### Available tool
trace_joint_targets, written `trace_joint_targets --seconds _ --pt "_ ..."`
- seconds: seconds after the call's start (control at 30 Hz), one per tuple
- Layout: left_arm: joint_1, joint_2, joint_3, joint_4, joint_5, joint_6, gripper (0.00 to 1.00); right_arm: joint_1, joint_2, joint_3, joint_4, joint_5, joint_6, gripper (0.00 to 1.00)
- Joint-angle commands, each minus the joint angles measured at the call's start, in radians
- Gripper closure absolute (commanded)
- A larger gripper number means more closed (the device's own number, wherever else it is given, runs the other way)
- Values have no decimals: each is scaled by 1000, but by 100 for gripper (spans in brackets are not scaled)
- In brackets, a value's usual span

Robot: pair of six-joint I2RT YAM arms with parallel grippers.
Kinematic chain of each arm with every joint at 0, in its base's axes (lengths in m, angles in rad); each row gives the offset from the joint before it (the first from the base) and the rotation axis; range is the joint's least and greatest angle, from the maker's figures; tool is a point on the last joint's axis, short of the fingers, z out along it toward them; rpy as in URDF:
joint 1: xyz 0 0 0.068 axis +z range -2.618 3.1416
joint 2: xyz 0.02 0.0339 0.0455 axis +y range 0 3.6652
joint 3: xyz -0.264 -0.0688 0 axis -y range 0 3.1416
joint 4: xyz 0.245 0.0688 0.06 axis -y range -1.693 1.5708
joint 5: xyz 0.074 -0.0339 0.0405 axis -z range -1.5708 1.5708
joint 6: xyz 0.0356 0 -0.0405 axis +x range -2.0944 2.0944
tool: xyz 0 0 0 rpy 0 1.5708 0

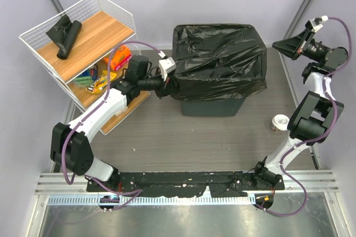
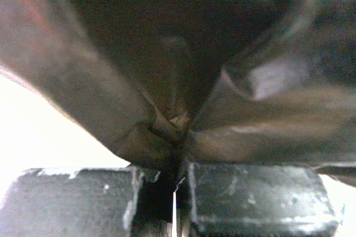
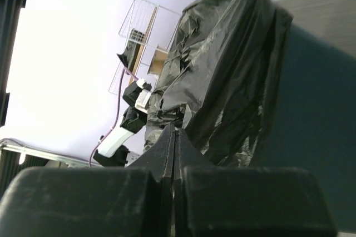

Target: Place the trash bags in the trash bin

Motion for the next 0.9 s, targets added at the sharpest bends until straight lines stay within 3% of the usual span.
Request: trace_joint_targets --seconds 0.0,0.27,0.33,0.37,0.4,0.47,0.5,0.6,0.63,0.7,0.73,0.87 --pt "2 -10 32 46 -37 -10 100 -28 71 140 405 1 143 99" --pt "2 -14 35 32 -67 -7 100 -28 194 346 408 -6 206 98" --pt "2 -16 40 21 -71 -7 100 -28 195 374 408 -35 209 94" --pt "2 -16 45 15 -73 -5 98 -28 200 407 410 -42 220 87" --pt "0 -16 52 5 -76 -5 93 -27 212 432 410 -49 238 83" --pt "2 -14 69 -17 -79 -2 82 -30 241 510 408 -53 264 62" --pt "3 -13 81 -29 -79 -2 71 -28 249 559 410 -53 263 50" --pt "2 -16 106 -57 -87 -7 38 -14 255 615 410 -51 260 36" --pt "2 -17 115 -64 -88 -8 27 -10 263 641 410 -51 260 27" --pt "2 -25 127 -83 -91 -11 6 6 284 685 407 -48 258 21" --pt "2 -26 130 -89 -90 -14 0 13 295 705 405 -43 256 20" --pt "0 -30 167 -152 -76 -22 0 19 353 838 368 -30 226 18"
